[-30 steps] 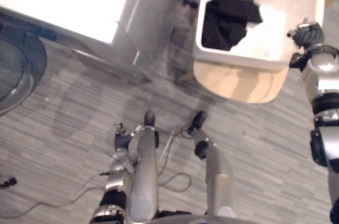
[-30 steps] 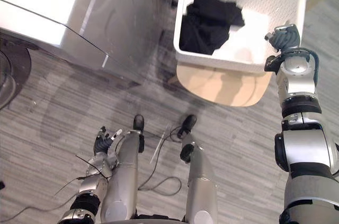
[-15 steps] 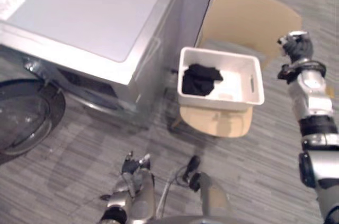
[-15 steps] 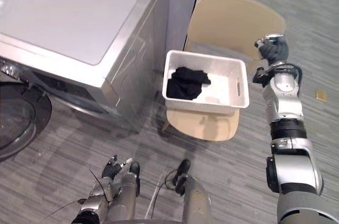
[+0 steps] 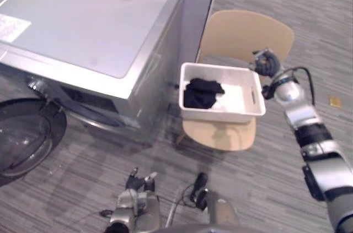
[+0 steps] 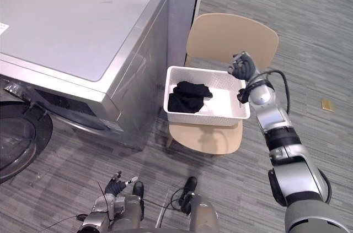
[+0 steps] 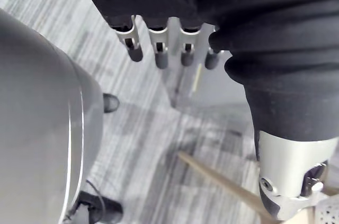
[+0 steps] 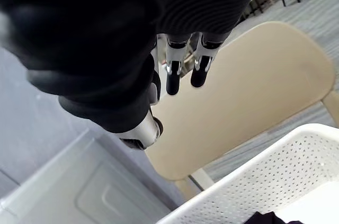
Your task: Pick up the laundry basket with both hands and put the clothes into the washing machine.
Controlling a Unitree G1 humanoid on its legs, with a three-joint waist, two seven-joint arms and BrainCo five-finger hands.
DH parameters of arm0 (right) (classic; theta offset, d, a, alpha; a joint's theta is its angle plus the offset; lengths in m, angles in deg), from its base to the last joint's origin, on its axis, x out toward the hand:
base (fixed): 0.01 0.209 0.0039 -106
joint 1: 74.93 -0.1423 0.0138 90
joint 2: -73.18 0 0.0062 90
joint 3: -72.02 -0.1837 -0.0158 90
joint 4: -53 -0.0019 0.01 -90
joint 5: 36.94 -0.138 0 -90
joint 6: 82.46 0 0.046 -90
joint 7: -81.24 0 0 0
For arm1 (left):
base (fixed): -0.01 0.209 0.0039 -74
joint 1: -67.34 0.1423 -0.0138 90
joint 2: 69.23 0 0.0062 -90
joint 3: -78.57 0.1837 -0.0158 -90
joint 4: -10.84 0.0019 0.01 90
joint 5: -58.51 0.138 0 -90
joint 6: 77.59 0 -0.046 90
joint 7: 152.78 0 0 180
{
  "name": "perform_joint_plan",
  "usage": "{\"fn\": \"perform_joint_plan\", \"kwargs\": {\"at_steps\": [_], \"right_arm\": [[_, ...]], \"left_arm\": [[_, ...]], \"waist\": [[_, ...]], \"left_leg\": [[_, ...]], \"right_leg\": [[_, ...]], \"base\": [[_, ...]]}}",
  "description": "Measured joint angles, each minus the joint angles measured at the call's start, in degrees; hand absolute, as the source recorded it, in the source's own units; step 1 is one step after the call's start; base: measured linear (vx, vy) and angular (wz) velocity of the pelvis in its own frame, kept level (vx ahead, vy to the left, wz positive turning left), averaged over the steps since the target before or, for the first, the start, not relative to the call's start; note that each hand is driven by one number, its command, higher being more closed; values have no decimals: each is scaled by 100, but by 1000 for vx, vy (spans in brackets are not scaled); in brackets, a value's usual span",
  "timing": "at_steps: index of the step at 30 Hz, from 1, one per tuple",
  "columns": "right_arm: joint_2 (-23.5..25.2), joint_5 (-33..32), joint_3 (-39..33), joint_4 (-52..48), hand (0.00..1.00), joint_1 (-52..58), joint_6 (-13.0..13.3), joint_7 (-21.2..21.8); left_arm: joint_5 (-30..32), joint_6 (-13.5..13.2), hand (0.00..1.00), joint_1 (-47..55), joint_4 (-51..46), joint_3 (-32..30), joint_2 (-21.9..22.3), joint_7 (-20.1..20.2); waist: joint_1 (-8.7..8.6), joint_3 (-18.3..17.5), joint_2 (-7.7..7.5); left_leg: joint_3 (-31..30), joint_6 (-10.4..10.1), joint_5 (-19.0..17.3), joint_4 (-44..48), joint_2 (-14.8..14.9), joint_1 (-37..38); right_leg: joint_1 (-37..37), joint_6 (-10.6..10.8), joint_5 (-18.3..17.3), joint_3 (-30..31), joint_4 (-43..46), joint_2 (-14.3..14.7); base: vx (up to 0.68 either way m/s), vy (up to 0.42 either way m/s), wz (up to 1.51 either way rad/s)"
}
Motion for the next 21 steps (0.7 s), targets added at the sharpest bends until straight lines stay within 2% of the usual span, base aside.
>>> {"fn": "perform_joint_plan", "kwargs": {"at_steps": [3,6,8,11,18,21], "right_arm": [[6,568,271,470,0,-455,7,-18],[9,759,452,754,0,-847,-3,-132],[9,880,498,844,0,-1026,-4,-219],[-9,1040,548,1069,0,-1219,-34,-269],[-309,1088,703,1384,0,-1658,-99,-388],[-512,1034,704,1409,0,-1795,-160,-490]], "left_arm": [[69,-8,0,-35,-158,91,0,-1],[73,-27,0,-60,-372,127,13,-13],[78,-45,0,-71,-498,228,-5,-18],[79,-56,0,-113,-785,244,-27,-41],[76,-185,0,-268,-1316,210,-2,-239],[46,-261,0,-320,-1603,188,15,-261]], "waist": [[128,92,66],[282,281,212],[293,432,279],[423,652,272],[472,1094,311],[559,1236,323]], "left_leg": [[-115,3,-16,211,9,-250],[-209,25,-140,508,47,-543],[-314,54,-164,638,36,-754],[-380,57,-164,781,28,-1079],[-659,35,-150,1133,5,-1945],[-701,59,-169,1335,-18,-2370]], "right_leg": [[-76,-15,33,-105,-3,20],[-172,-1,29,-173,13,50],[-264,9,33,-268,35,44],[-529,6,35,-312,135,4],[-1139,-27,54,-539,347,-61],[-1512,-56,28,-577,541,-145]], "base": [[-21,4,15],[-75,17,8],[-89,29,15],[-67,14,12],[-4,13,13],[36,40,4]]}}
